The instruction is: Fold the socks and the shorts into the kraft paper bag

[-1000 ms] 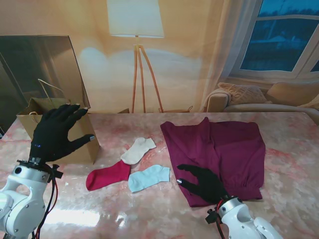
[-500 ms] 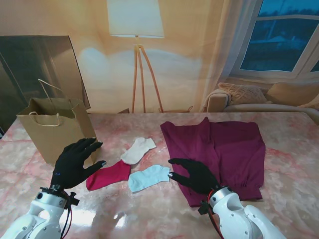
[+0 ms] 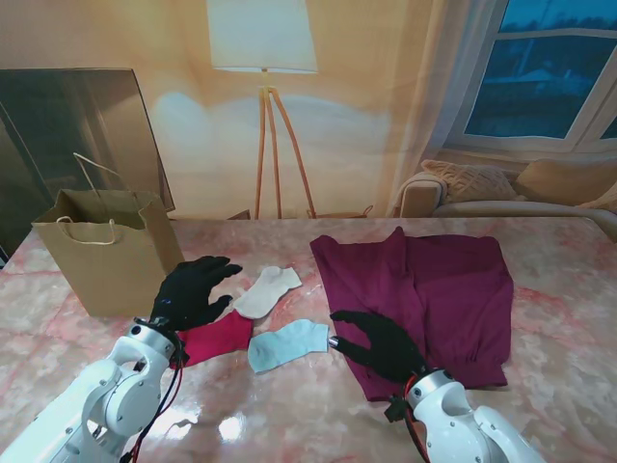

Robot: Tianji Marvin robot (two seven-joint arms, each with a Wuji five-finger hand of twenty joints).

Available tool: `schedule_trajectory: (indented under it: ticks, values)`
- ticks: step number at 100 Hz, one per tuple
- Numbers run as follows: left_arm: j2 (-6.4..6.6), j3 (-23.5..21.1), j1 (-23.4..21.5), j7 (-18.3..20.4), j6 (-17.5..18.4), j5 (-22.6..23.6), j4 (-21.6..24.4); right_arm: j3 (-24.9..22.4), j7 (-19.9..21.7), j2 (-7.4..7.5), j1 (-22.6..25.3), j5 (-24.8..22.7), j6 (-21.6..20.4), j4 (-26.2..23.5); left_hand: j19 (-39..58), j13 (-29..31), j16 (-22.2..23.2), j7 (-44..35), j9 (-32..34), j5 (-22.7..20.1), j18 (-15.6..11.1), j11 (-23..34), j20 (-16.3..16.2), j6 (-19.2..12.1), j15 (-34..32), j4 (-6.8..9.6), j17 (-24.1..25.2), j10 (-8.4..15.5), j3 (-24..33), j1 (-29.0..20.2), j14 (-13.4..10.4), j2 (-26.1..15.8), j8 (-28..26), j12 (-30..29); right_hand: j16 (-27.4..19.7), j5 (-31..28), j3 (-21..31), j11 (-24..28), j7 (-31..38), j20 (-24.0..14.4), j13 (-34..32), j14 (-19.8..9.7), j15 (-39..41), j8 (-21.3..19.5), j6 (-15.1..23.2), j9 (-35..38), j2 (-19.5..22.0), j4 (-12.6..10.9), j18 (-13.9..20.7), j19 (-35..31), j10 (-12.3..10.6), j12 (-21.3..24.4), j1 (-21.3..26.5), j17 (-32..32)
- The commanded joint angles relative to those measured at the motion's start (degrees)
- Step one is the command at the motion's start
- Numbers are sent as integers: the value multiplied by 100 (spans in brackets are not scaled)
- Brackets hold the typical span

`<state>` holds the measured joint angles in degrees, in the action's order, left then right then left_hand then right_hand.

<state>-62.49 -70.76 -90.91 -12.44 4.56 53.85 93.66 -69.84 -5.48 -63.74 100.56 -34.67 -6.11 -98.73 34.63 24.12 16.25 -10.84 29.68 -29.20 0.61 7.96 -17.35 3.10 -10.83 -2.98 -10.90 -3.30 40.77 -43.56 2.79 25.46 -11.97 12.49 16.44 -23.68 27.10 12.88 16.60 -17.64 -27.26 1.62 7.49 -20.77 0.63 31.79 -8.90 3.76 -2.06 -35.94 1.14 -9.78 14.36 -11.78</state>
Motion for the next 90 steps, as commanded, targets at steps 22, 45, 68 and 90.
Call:
schedule_trajectory:
  ticks: [22, 45, 68, 90]
  values:
    - [-47, 763, 1215, 385, -350, -347, -938, -44, -50, -21, 85, 2, -65, -19, 193, 127, 59, -122, -155, 131, 58, 193, -137, 15, -241, -212, -142, -84, 289, 317, 96, 333, 106, -6, 87, -46, -147, 80, 61, 158, -100, -29, 89, 7, 98, 34, 77, -166, 141, -164, -7, -35, 70, 25]
    - [-176, 1569, 2172, 221, -499, -738, -1955, -16, -63, -30, 78, 55, -32, -26, 379, 159, 80, -187, -111, 113, 135, 224, -235, 1, -273, -211, -39, 11, 445, 395, 22, 330, 115, -6, 88, -35, -145, 73, 52, 162, -87, -13, 83, 12, 99, 32, 86, -166, 134, -175, -8, -32, 66, 37]
    - [-357, 2207, 2827, 49, -679, -1131, -2636, -18, -46, -34, 51, 104, -29, -4, 437, 36, 106, -160, -297, 217, 325, 189, -273, 32, -254, -237, 135, 29, 431, 447, 100, 211, 142, -37, 93, -33, -146, 75, 56, 166, -90, -9, 87, 10, 94, 31, 87, -165, 129, -178, -11, -33, 63, 45]
    - [-514, 2770, 3336, 214, -841, -1571, -3184, -38, -31, -38, 28, 160, -36, 24, 223, -250, 66, -30, -570, 358, 279, 151, -171, 369, -156, -221, 321, -211, 128, 427, 165, -142, 208, -98, 100, -30, -148, 76, 56, 167, -89, 2, 89, 11, 100, 27, 88, -165, 121, -181, -6, -35, 63, 51]
